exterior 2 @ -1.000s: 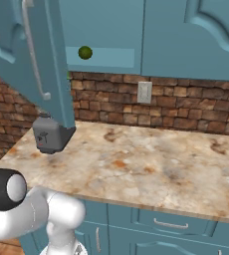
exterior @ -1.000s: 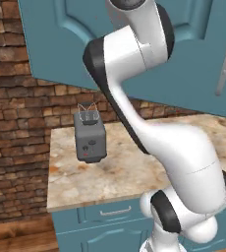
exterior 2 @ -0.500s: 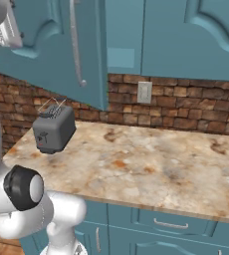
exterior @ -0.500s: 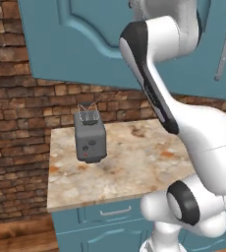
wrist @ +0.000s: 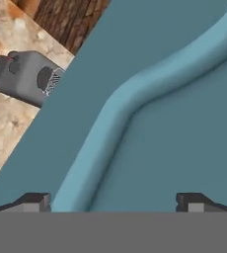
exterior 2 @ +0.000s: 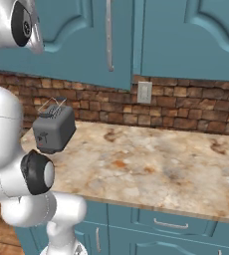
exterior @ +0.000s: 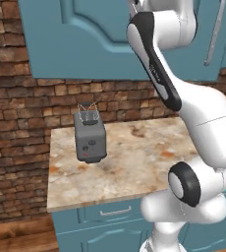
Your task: Pick the lime from the counter and place it in the cabinet. Then close the cabinet.
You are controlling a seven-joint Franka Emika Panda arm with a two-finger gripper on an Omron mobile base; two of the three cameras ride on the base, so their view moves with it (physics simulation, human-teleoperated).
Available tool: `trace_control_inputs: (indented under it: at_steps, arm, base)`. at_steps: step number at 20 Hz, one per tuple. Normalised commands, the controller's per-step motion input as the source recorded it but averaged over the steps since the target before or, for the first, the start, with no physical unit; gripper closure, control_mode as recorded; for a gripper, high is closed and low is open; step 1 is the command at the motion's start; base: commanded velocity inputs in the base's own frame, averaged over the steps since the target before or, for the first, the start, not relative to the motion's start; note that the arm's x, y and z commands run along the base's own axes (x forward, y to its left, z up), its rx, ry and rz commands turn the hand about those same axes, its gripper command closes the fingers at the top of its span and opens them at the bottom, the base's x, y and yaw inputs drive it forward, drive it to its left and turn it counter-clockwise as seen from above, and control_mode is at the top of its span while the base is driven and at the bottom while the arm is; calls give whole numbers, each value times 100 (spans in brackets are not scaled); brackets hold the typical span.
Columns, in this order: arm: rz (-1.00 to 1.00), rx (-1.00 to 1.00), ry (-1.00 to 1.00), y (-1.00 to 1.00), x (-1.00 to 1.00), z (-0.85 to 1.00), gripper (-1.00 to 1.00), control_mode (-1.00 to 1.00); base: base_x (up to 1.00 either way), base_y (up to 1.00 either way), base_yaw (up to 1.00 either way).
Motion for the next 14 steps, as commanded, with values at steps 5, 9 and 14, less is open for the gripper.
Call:
trace_control_inputs:
  at_steps: [5, 9, 14]
  arm:
    - [0, -1, 29, -28, 100, -65, -100, -100]
    - [0, -4, 5, -26, 100, -83, -100, -100]
    - [0, -12, -17, -2, 100, -100, -100, -100]
  base:
    - [0, 0, 0]
    - [0, 0, 0]
    - [0, 0, 0]
